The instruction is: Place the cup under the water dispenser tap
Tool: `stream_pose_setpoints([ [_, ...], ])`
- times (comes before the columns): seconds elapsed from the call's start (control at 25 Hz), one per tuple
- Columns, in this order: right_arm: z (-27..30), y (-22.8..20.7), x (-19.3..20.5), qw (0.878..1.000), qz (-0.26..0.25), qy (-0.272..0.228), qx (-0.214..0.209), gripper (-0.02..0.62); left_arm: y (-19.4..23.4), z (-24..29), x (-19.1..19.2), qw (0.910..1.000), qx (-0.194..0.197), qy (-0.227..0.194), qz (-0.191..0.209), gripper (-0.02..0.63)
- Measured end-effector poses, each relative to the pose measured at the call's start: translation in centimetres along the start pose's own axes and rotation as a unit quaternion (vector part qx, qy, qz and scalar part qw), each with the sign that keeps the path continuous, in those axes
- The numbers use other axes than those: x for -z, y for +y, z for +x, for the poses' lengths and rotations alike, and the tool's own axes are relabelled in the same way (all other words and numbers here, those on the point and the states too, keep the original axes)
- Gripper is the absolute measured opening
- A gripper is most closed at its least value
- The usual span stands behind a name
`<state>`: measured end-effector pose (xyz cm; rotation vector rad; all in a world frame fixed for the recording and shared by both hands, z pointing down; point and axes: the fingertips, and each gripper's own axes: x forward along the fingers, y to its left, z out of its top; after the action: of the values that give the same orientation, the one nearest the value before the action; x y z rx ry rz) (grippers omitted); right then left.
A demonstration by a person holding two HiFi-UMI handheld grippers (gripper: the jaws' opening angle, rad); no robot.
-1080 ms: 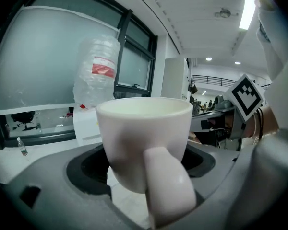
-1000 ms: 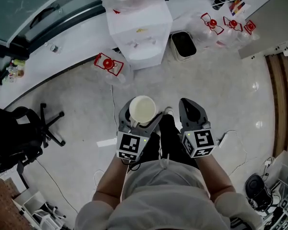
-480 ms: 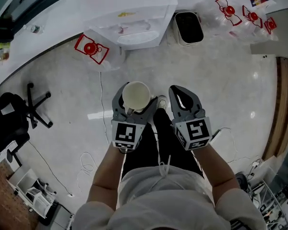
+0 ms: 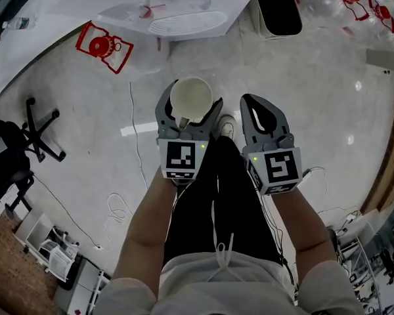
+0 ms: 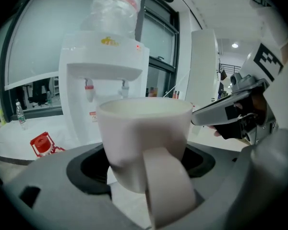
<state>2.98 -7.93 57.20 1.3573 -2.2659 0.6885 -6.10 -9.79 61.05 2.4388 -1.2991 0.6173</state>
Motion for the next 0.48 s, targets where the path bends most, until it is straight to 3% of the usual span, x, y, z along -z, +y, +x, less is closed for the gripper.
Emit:
stream_pose_setpoints([
  [0.24,5.2,-1.9,2.4,1.000,-0.017,-0.010,0.015,0.029,3.1,5.8,3.2,0.9995,-0.009,0.007,0.029,0.436],
  [0.48,7.7,-3.1,3.4,1.000,-0.018,-0.010,0.020,0.029,4.9,11.1,4.0,0.9995,-0.015,0.000,0.029,0.436],
])
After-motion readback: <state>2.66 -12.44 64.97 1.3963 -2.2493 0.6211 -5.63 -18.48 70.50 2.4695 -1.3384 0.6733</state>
